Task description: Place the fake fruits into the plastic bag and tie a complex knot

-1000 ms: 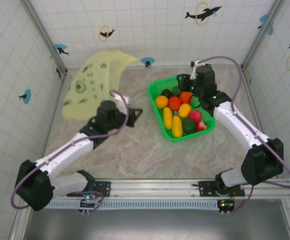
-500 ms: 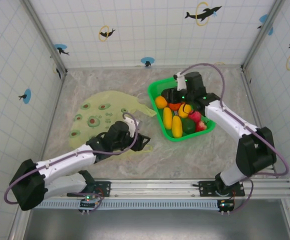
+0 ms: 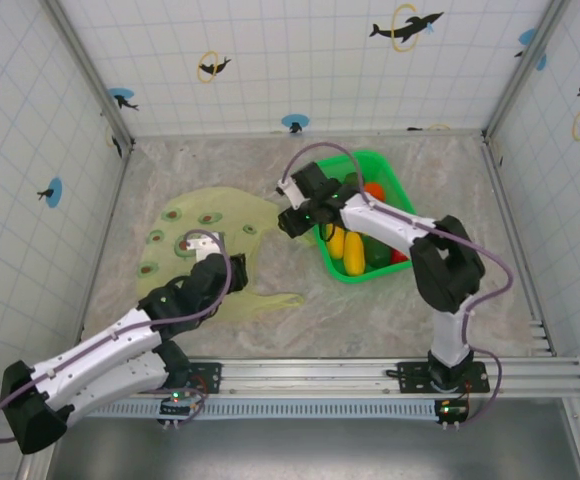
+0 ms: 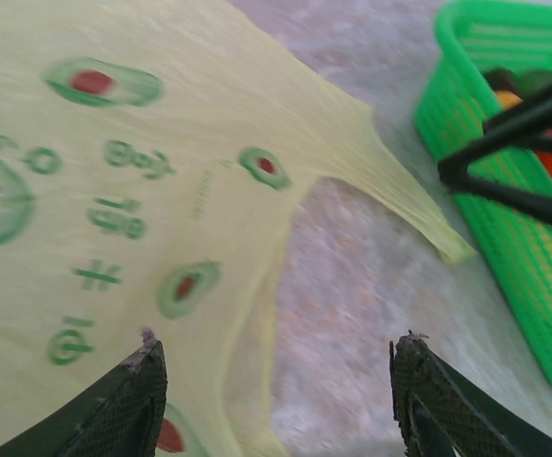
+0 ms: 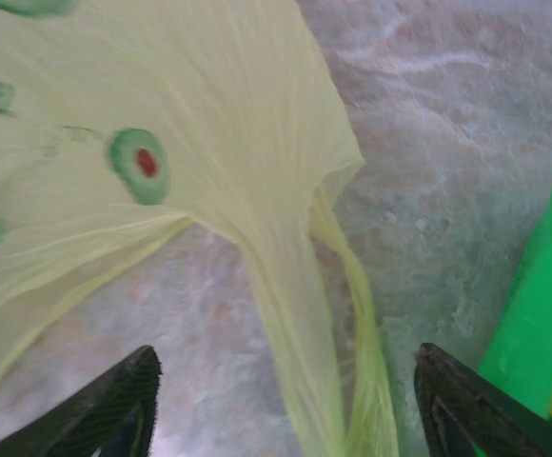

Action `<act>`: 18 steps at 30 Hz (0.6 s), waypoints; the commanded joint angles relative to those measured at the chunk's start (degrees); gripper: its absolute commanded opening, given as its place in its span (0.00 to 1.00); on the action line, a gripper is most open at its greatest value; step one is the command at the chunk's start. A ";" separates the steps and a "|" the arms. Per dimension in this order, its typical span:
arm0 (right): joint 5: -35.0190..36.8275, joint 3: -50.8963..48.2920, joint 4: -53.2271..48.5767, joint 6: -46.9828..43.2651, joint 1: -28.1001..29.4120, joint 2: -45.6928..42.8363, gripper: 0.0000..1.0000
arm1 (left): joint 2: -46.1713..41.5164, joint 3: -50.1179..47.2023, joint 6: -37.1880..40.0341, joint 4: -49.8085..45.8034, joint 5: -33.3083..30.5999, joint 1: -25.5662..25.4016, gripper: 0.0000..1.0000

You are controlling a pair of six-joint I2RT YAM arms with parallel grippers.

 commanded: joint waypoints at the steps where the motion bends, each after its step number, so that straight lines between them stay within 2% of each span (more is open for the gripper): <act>1: 13.03 7.88 -5.65 -2.23 2.30 6.56 0.78 | -0.55 3.44 -2.63 -6.99 -9.31 0.23 0.63; 4: 16.10 13.76 -8.14 -3.31 3.12 12.04 0.82 | -2.43 3.47 -2.15 -6.83 -10.36 0.23 0.63; 7: 15.48 18.30 -10.27 -3.61 3.35 16.44 0.82 | -3.56 3.89 -1.13 -6.14 -10.31 0.23 0.64; 9: 14.11 20.47 -11.35 -3.16 3.08 17.96 0.80 | -3.19 4.56 -0.29 -6.22 -9.76 0.23 0.63; 11: 12.25 21.68 -11.95 -2.09 2.52 20.48 0.73 | -2.41 5.11 0.24 -6.55 -9.11 0.23 0.64; 15: 4.22 22.25 -12.68 0.16 1.40 19.34 0.28 | -1.12 4.73 -1.09 -7.70 -8.95 0.36 0.64; 18: -0.64 20.50 -10.87 2.29 0.22 15.11 0.06 | -0.90 4.11 -1.28 -6.64 -5.95 2.50 0.64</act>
